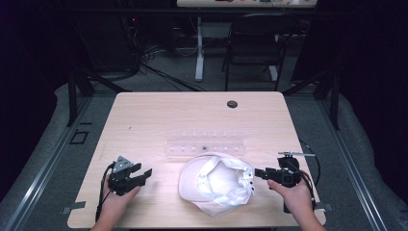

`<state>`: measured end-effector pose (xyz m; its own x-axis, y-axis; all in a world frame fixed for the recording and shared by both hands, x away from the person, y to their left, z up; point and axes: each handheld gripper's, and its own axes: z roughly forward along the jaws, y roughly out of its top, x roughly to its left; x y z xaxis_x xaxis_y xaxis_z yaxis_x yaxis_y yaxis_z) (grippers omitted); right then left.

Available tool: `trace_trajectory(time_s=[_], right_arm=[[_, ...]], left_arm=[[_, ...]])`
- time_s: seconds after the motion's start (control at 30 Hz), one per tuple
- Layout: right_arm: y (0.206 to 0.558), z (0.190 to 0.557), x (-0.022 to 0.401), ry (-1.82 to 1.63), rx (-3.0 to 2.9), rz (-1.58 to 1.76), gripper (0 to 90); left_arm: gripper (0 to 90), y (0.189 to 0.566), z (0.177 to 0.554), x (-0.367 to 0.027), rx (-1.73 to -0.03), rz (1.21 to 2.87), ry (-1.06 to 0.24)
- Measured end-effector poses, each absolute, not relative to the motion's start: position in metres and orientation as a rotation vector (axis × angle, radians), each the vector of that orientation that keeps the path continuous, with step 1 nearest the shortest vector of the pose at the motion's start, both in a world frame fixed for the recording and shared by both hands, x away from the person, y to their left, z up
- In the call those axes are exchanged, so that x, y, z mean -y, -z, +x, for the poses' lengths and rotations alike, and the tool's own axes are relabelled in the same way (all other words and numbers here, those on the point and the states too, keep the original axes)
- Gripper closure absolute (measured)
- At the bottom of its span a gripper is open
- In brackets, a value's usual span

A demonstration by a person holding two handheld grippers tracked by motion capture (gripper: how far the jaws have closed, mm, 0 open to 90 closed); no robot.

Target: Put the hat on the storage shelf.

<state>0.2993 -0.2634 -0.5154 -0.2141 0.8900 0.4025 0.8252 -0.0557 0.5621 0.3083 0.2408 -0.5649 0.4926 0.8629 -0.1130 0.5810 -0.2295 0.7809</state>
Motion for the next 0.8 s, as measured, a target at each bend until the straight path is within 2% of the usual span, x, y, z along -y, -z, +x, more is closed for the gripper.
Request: trace_trajectory(time_s=[0.53,0.8], right_arm=[[0.489,0.306,0.258,-1.082,-2.252,2.059,44.9],[0.491,0.306,0.25,-1.061,-2.339,2.101,44.5]], left_arm=[[45.7,0.566,0.308,-0.24,-1.189,1.938,-0.441],[45.7,0.566,0.308,-0.239,-1.186,1.942,-0.441]])
